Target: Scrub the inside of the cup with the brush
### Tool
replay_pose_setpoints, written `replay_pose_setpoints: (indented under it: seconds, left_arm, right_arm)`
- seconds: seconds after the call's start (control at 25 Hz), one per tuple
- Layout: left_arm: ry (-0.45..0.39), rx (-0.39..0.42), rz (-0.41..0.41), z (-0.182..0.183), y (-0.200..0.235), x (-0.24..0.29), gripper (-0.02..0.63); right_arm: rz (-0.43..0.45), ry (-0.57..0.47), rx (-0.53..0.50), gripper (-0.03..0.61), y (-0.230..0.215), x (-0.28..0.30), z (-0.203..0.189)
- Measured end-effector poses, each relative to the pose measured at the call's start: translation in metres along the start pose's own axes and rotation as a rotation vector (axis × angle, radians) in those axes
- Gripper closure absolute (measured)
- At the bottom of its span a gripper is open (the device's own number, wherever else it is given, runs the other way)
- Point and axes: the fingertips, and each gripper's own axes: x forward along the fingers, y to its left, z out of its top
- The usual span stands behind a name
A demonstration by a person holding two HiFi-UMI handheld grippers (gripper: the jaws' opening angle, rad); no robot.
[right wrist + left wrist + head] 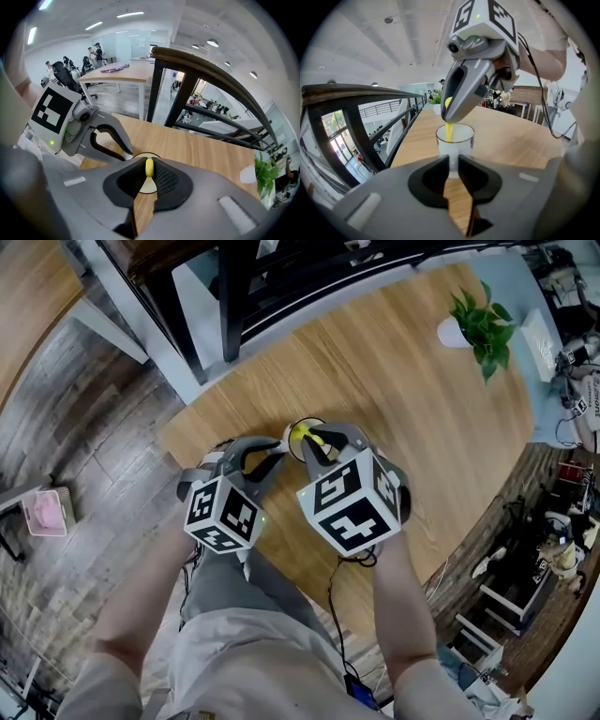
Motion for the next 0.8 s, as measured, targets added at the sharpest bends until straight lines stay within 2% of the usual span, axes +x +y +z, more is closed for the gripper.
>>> replay_pose_setpoints:
  seconds: [0.2, 0.44, 0.64, 0.8]
  left_arm:
    - [0.004, -0.029, 0.008, -0.001, -0.001, 0.000, 0.557]
    - [0.027, -0.047, -0.013, 0.001, -0.003, 0.001, 0.558]
    - [0.034, -0.075, -0.021, 0.001, -0.005, 0.003, 0.558]
    - [0.036, -0.070, -0.031, 0.002, -0.005, 0.004, 0.558]
  right_arm:
    - [-0.041, 0.047, -0.022, 0.545, -0.006, -0.010, -0.012]
    - [-0.011, 0.151, -0.031, 0.546, -0.002, -0.020, -0.036]
    - [0.085, 0.128, 0.015, 0.546, 0.017, -0.021, -0.033]
    - [0.094, 0.070, 0.026, 0.545, 0.021, -0.018, -0.018]
